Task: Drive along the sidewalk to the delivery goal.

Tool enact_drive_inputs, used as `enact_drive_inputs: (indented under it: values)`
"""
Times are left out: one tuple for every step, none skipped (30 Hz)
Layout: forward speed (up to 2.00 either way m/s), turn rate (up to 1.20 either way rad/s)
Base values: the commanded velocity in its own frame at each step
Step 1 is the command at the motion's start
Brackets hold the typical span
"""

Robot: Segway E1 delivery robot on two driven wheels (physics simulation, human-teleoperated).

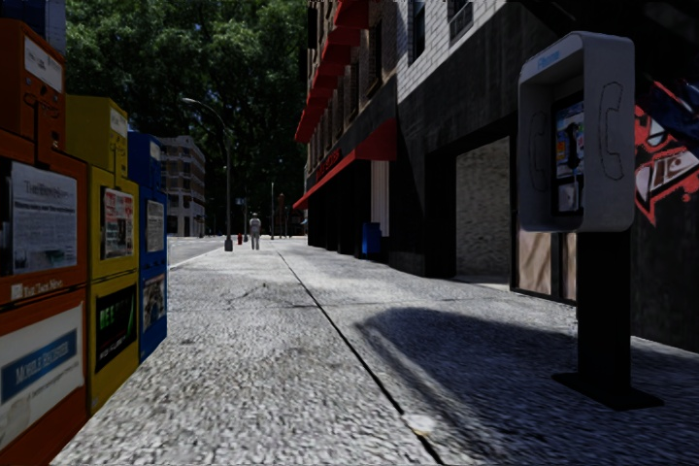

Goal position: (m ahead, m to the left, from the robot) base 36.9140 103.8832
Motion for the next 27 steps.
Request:
enact_drive_inputs:
  values:
    - [2.0,0.45]
    - [2.0,0.45]
    - [2.0,0.45]
    - [2.0,0.45]
    - [2.0,0.45]
    - [2.0,0.45]
    - [2.0,0.45]
    - [2.0,0.45]
    - [2.0,0.45]
    - [2.0,0.35]
    - [2.0,0.22]
    - [2.0,0.22]
    - [2.0,0.16]
    - [2.0,0.09]
    - [2.0,0.01]
    - [2.0,0.01]
    - [2.0,0.0]
    - [2.0,0.0]
    - [2.0,0.0]
    - [2.0,0.0]
    - [2.0,0.0]
    - [2.0,0.0]
    - [2.0,0.0]
    - [2.0,0.0]
    - [2.0,0.0]
    - [2.0,0.0]
    - [2.0,0.0]
